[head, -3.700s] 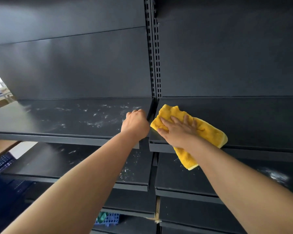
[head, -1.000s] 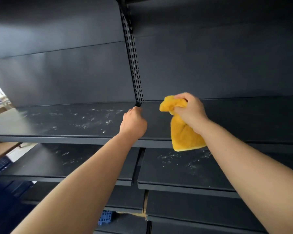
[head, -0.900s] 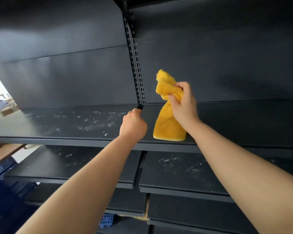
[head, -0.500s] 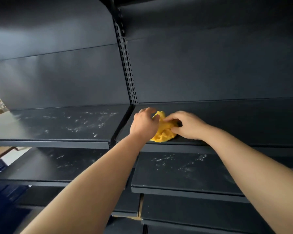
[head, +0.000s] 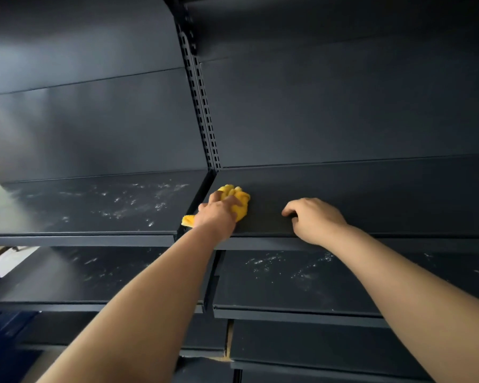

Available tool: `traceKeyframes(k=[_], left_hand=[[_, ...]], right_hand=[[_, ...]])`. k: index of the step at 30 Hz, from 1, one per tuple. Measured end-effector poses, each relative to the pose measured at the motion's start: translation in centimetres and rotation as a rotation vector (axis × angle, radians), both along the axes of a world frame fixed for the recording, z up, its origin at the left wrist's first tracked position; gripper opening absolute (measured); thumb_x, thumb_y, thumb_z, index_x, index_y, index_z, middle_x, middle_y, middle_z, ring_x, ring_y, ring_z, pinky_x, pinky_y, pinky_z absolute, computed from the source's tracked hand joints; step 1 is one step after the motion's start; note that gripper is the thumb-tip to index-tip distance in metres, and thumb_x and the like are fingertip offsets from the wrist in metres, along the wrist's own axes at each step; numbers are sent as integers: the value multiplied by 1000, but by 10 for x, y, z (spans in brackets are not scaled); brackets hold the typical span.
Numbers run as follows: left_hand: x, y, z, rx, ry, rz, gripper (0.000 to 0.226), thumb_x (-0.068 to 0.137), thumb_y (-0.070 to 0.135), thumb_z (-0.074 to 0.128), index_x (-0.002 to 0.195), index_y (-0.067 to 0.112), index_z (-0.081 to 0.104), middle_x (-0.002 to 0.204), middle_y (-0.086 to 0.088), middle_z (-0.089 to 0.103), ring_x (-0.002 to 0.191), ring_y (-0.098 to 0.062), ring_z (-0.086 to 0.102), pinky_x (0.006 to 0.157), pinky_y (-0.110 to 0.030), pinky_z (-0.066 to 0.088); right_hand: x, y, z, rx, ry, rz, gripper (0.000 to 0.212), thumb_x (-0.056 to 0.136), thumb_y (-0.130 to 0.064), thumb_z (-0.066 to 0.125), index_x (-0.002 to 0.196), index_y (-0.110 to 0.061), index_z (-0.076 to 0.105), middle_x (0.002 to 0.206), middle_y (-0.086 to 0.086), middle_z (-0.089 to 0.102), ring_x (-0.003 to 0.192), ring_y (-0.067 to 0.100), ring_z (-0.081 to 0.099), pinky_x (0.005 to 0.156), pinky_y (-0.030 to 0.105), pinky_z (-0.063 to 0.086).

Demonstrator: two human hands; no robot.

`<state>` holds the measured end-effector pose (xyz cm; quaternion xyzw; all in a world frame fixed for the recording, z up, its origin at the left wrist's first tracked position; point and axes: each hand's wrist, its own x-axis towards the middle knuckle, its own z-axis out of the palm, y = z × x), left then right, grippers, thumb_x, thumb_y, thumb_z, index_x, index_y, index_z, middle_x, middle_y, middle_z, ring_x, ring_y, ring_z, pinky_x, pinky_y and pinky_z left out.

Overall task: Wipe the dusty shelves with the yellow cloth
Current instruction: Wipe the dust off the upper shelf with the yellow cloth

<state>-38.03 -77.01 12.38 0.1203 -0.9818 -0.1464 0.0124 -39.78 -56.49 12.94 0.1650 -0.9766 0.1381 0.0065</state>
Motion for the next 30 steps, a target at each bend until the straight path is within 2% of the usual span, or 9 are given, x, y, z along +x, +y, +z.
traceKeyframes(k=[3, 7, 13, 18, 21, 23, 25, 28, 30], left_hand=[[-3, -26, -3, -30, -9, 5, 44, 99, 25, 43, 138, 44, 39, 155, 5, 17, 131, -33, 30, 98, -47, 38], [-21, -44, -5, -120, 4, -62, 46, 99, 29, 42, 140, 45, 35, 155, 3, 18, 138, -32, 20, 110, -49, 26], [-74, -64, 3, -164, -100, -140, 55, 97, 22, 46, 144, 47, 29, 153, -1, 24, 133, -32, 29, 105, -45, 35], [-117, -75, 7, -195, -106, -223, 58, 95, 17, 46, 142, 49, 32, 147, -2, 34, 128, -31, 32, 101, -42, 39], [-133, -90, 13, -180, 27, -211, 57, 91, 11, 46, 138, 44, 42, 137, -4, 46, 123, -32, 37, 93, -39, 42], [-136, -107, 23, -167, 187, -124, 54, 89, 13, 47, 136, 39, 46, 130, -7, 49, 119, -33, 40, 92, -40, 42], [-135, -126, 29, -231, 239, -66, 49, 88, 19, 47, 133, 37, 48, 128, -7, 50, 117, -34, 41, 92, -41, 40], [-132, -150, 21, -244, 38, -107, 40, 90, 41, 42, 129, 37, 51, 134, -4, 49, 121, -34, 37, 93, -43, 37], [-127, -162, 4, -176, -46, -157, 46, 92, 44, 43, 138, 42, 42, 150, 2, 31, 132, -33, 28, 103, -47, 32]], right_hand=[[-2, -24, 1, -8, 31, 15, 47, 92, -6, 46, 127, -36, 57, 133, -9, 55, 118, 17, 55, 78, 30, 46], [-13, -58, 0, 1, 40, -1, 45, 93, -8, 47, 128, -34, 56, 133, -7, 55, 119, 18, 54, 81, 31, 47], [-32, -93, -5, -30, 13, -26, 40, 95, -8, 48, 127, -31, 57, 132, -5, 55, 118, 19, 55, 86, 33, 51], [-42, -117, -8, -20, 38, -105, 38, 96, -13, 46, 126, -32, 58, 132, -5, 55, 119, 19, 54, 86, 31, 46], [-43, -131, -6, -11, 34, -146, 37, 97, -15, 46, 127, -33, 57, 132, -6, 55, 120, 19, 53, 90, 33, 46], [-44, -144, -4, -10, 39, -149, 37, 96, -15, 47, 126, -33, 57, 133, -7, 55, 120, 18, 53, 90, 33, 47], [-46, -162, -2, -7, 46, -140, 36, 96, -16, 47, 126, -33, 57, 133, -7, 55, 120, 18, 53, 89, 32, 46], [-51, -193, -2, -12, 52, -120, 39, 96, -14, 48, 129, -32, 56, 134, -5, 54, 121, 19, 52, 90, 33, 46], [-53, -209, -4, -19, 51, -104, 41, 95, -12, 48, 130, -30, 55, 135, -3, 53, 122, 21, 52, 93, 35, 46]])
